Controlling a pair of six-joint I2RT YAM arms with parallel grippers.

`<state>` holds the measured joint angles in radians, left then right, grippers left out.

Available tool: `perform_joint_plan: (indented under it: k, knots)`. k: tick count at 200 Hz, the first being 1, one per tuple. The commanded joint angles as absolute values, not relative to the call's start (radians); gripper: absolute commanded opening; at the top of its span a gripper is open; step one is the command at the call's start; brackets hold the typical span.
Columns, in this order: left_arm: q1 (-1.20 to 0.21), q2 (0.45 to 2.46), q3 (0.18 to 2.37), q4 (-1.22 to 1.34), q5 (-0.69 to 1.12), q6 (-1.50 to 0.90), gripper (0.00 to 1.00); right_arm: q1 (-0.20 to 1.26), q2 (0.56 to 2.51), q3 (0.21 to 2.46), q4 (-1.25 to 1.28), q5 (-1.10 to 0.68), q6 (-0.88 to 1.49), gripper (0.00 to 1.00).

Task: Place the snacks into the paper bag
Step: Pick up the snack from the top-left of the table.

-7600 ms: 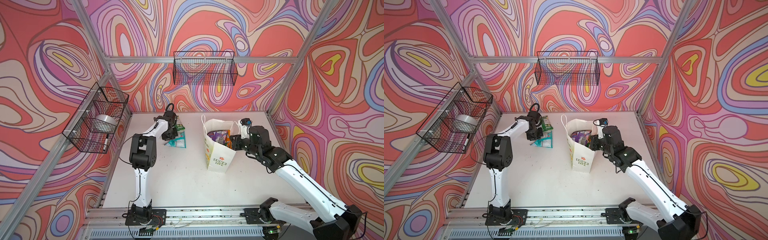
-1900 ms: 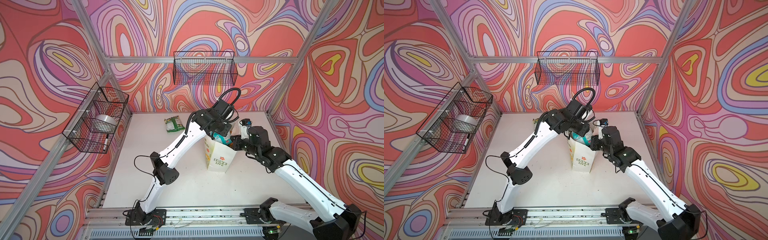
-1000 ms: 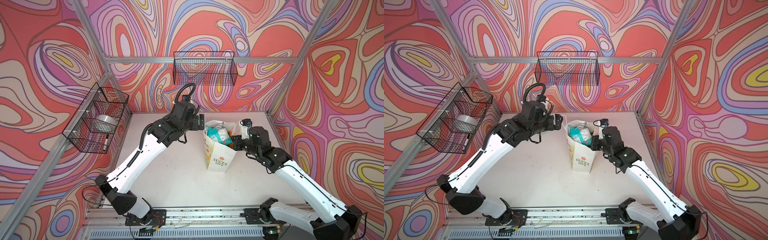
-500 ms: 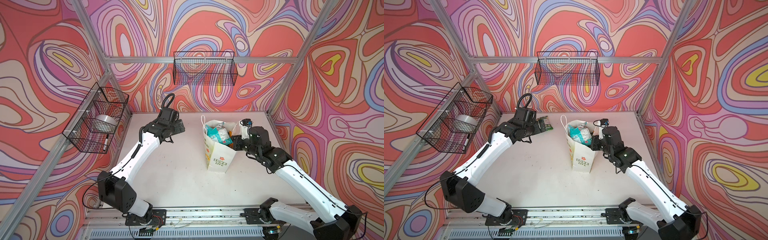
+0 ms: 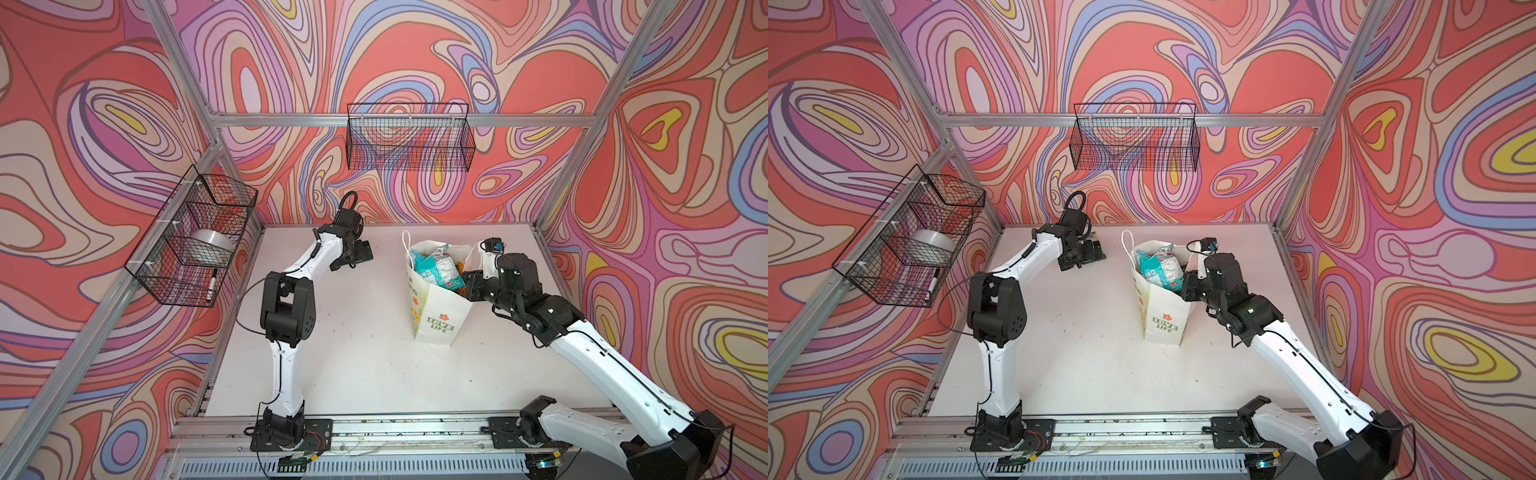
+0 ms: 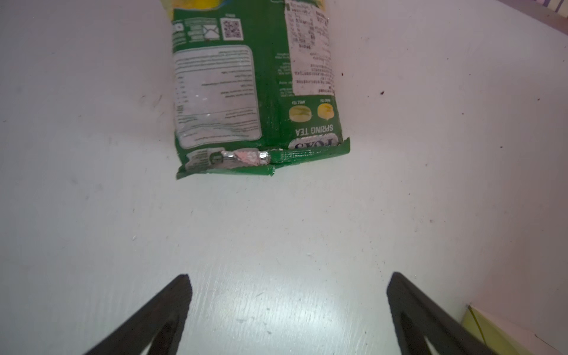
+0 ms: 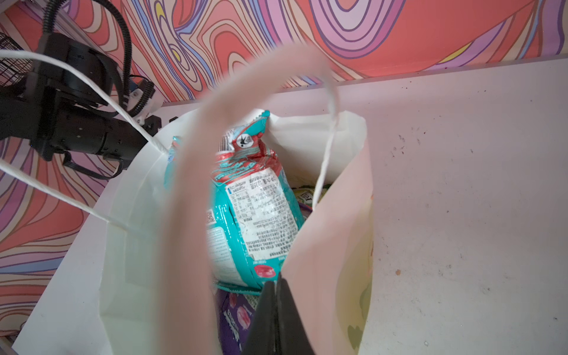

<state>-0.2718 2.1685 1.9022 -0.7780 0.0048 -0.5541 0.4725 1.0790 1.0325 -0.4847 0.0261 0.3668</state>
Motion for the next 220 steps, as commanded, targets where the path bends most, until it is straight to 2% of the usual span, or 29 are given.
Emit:
perform_joint_plan:
  k: [1,65,102,220]
  knots:
    - [-0.268,2.239,1.999,-0.872,0.047,-0.561,1.00,0.474,1.085,1.015,-0.495,0.042,0.357,0.00]
    - [-0.250,2.334,2.080,-0.872,-0.033,-0.670,1.00,0.474,1.088,1.015,-0.494,0.040,0.357,0.00]
    - [-0.242,2.263,2.015,-0.821,-0.175,-0.681,1.00,0.474,1.090,1.016,-0.494,0.039,0.357,0.00]
    - [-0.133,2.514,2.312,-0.764,-0.010,-0.646,1.00,0.474,1.102,1.015,-0.492,0.035,0.357,0.00]
